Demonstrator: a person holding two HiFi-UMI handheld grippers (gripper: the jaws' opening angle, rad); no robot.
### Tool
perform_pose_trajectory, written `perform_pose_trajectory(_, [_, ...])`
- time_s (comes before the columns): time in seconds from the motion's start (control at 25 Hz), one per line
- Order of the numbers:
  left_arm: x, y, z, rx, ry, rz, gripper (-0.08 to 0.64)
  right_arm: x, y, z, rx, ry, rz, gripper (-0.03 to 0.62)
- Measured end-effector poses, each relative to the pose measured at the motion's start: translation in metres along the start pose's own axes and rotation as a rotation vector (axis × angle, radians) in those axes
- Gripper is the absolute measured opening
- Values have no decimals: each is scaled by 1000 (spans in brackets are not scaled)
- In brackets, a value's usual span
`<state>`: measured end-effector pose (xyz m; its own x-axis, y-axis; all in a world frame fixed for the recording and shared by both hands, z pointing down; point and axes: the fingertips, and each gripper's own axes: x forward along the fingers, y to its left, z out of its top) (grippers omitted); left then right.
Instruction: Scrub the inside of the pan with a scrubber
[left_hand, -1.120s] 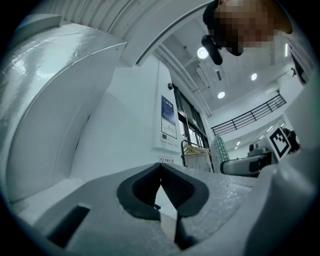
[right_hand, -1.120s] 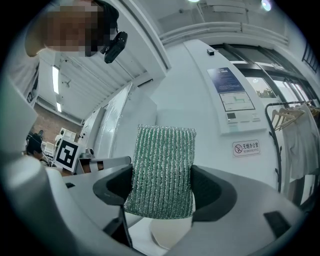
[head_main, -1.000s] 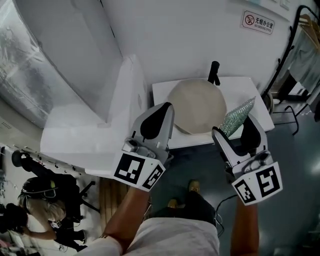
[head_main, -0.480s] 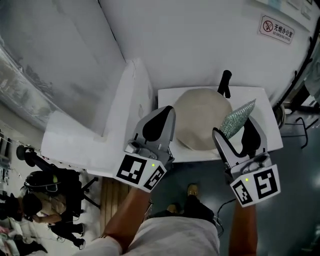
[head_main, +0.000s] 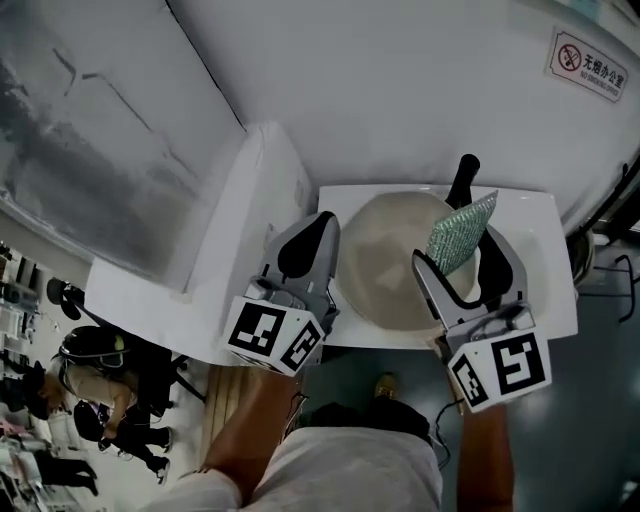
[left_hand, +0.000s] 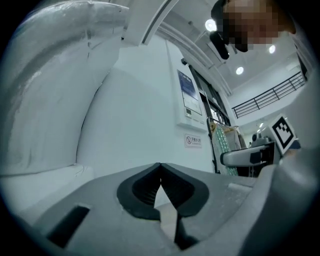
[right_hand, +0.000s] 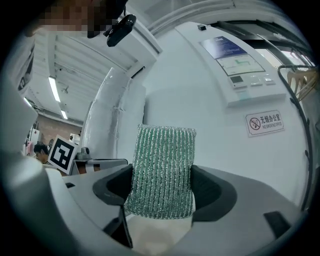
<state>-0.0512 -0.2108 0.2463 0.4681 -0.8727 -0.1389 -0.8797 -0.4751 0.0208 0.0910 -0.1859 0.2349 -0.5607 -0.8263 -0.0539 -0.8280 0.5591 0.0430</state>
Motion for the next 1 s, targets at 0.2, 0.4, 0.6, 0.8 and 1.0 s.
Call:
perform_pose_trajectory(0.2, [16,12,-26,14,70,43,17,24,-15,-25,32,64,23,353])
perform_pose_trajectory(0.4, [28,30,-55,-2,156,79,17,47,-18,-51,36,149,32,351])
perform_pose_trajectory(0.6, [33,45,-88,-38,260,92,17,68,-18,-78,10,248,13,353])
perform_pose_trajectory(0.8, [37,57,-117,-70,339,110,18,89,-17,-103,-11,332,12,353])
perform_pose_trajectory(1.0, [39,65,-148,-110,425,112,85,106,-14,-135,-37,430,20,353])
